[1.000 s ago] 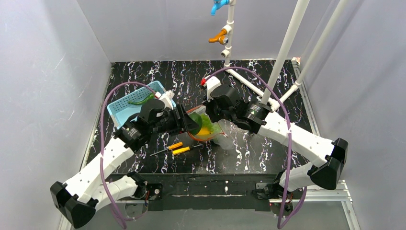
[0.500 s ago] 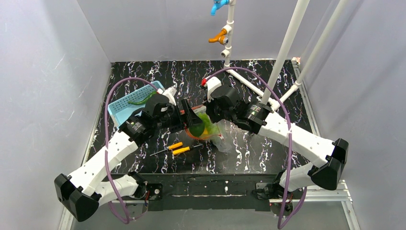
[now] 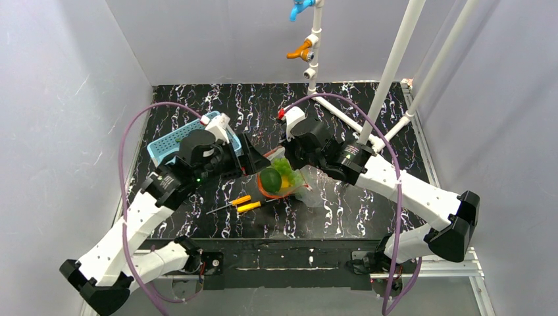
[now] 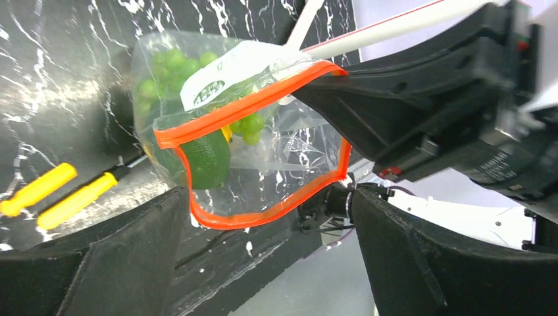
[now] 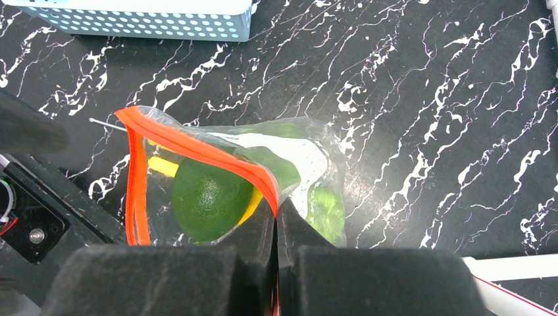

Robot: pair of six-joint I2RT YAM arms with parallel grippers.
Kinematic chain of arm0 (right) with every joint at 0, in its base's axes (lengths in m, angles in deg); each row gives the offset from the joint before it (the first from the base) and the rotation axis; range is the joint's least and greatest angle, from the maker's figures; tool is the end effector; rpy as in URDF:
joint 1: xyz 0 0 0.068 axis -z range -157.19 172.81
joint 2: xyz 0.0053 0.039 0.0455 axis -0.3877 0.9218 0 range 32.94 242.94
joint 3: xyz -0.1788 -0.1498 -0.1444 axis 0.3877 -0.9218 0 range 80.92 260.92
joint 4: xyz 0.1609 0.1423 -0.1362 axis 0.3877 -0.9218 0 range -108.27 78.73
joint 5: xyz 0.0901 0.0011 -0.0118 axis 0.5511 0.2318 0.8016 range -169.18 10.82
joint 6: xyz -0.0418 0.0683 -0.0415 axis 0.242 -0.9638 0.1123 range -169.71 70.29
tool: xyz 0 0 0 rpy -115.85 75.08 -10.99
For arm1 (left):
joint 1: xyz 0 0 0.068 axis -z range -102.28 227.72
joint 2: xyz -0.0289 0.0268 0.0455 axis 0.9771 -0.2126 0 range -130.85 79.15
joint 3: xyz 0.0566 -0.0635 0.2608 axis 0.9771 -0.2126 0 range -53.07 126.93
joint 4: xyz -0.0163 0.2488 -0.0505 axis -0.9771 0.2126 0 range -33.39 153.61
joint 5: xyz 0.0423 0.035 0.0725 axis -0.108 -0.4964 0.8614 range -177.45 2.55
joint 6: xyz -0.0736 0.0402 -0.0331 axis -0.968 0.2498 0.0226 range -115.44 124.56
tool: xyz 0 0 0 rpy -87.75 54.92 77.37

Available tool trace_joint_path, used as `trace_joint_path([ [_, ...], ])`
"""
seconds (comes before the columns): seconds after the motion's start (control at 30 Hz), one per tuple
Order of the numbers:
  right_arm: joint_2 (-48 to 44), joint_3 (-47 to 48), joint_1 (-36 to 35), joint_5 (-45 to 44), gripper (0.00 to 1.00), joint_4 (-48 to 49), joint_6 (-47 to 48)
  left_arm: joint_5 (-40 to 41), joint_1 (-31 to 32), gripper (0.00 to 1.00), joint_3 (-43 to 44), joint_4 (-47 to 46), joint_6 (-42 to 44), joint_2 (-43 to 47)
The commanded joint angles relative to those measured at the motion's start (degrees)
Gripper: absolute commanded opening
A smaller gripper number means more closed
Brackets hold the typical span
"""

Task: Place the food in the zip-top bag and seal the zipper
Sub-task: Place the fake fruit in the zipper food storage bag, then pick up the fake vegetable from the bin.

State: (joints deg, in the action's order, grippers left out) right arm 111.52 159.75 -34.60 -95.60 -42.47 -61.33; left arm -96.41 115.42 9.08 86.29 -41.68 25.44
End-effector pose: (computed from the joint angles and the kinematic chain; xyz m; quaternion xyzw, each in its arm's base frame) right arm 0.1993 0.2694 0.3570 -0.2702 0.8208 0.1739 0.4723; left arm 0.1760 -0.1518 0.3661 -0.0173 0.8238 -0.4244 0.3755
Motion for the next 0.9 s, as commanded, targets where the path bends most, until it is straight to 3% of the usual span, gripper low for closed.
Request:
trace_joint_path([
  [0.0,-2.53,-0.03,-0.31,-1.59,0.01,3.06,0.27,7.60,0.14,0.96,6.60,8.89,5.99,3.19],
  [0.3,-2.00,0.18,-0.28,-1.36,0.01,3.14,0.43,26.63,-0.08,0.98,12.79,23.68,16.90,0.55],
  [0.43,-2.50,-0.19,-0.29,-1.74,0.01,2.95,0.45,31.89,-2.46,0.98,12.97,24.69,20.90,-1.93],
  [0.67,-2.93,-0.18,-0.27,-2.25,0.01,2.42,0.58,24.26,-18.25,0.98,9.69,19.26,27.41,-7.77],
  [0.87,-3.18,0.02,-0.27,-2.18,0.01,2.17,0.63,24.59,-26.32,0.98,10.43,13.67,29.44,-16.51],
])
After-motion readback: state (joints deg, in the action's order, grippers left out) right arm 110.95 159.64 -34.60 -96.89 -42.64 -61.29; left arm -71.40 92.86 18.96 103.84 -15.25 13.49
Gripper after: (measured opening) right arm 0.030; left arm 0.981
